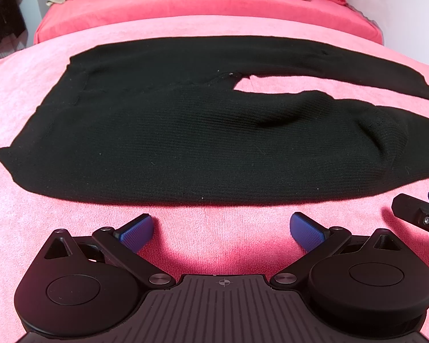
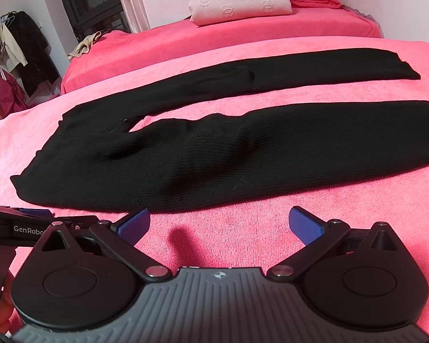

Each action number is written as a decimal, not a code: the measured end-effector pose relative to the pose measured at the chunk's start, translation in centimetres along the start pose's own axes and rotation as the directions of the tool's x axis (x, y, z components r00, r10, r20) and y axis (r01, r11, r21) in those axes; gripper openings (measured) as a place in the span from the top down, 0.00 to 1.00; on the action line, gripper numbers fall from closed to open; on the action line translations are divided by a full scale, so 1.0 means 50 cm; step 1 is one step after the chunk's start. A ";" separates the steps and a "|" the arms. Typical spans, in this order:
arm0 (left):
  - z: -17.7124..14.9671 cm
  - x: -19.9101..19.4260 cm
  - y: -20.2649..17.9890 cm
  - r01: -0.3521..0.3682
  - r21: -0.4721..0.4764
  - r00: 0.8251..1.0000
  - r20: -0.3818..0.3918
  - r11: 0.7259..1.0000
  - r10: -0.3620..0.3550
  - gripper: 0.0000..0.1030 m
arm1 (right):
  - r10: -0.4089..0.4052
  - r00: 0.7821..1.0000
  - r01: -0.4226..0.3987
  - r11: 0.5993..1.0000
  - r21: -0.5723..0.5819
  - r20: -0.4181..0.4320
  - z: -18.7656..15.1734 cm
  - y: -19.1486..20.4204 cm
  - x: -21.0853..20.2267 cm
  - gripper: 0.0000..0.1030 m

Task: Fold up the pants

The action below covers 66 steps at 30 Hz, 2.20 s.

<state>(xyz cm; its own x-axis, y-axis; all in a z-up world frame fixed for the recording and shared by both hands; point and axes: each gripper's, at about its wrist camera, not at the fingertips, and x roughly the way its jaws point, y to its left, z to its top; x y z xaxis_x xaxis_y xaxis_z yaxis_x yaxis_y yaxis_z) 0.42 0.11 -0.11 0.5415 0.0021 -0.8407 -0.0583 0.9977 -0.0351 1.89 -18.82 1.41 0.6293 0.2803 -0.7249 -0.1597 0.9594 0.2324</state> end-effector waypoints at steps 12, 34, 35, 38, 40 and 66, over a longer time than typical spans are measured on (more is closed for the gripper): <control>-0.001 0.001 0.000 0.000 0.000 1.000 -0.003 1.000 0.000 0.00 | -0.005 1.000 0.005 1.000 -0.010 -0.005 0.001 0.003 0.002 0.00; -0.001 0.001 0.001 -0.001 0.001 1.000 -0.004 1.000 0.001 0.00 | -0.004 1.000 0.004 1.000 -0.016 0.001 -0.001 0.005 0.008 0.00; -0.001 0.001 0.001 -0.001 0.001 1.000 -0.004 1.000 0.001 0.00 | -0.004 1.000 0.004 1.000 -0.017 0.001 -0.001 0.005 0.008 0.00; -0.002 0.001 0.001 -0.001 0.002 1.000 -0.004 1.000 0.001 0.00 | -0.004 1.000 0.004 1.000 -0.017 0.004 -0.003 0.004 0.007 0.00; -0.001 0.001 0.001 -0.002 0.002 1.000 -0.004 1.000 0.002 0.00 | -0.003 1.000 0.003 1.000 -0.017 0.004 -0.003 0.004 0.007 0.00; 0.045 -0.086 0.086 0.098 -0.096 0.994 0.060 0.991 -0.092 0.00 | 0.028 0.985 -0.046 0.994 0.099 0.168 0.021 -0.176 -0.119 0.01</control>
<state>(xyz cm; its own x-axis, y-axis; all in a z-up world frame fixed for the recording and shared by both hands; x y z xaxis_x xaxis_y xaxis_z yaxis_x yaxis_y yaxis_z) -0.29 4.56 4.53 0.5939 -0.0859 -0.8000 -0.0853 0.9819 -0.1688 0.34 -28.96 4.38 0.7430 0.2983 -0.5991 -0.1118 0.9379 0.3284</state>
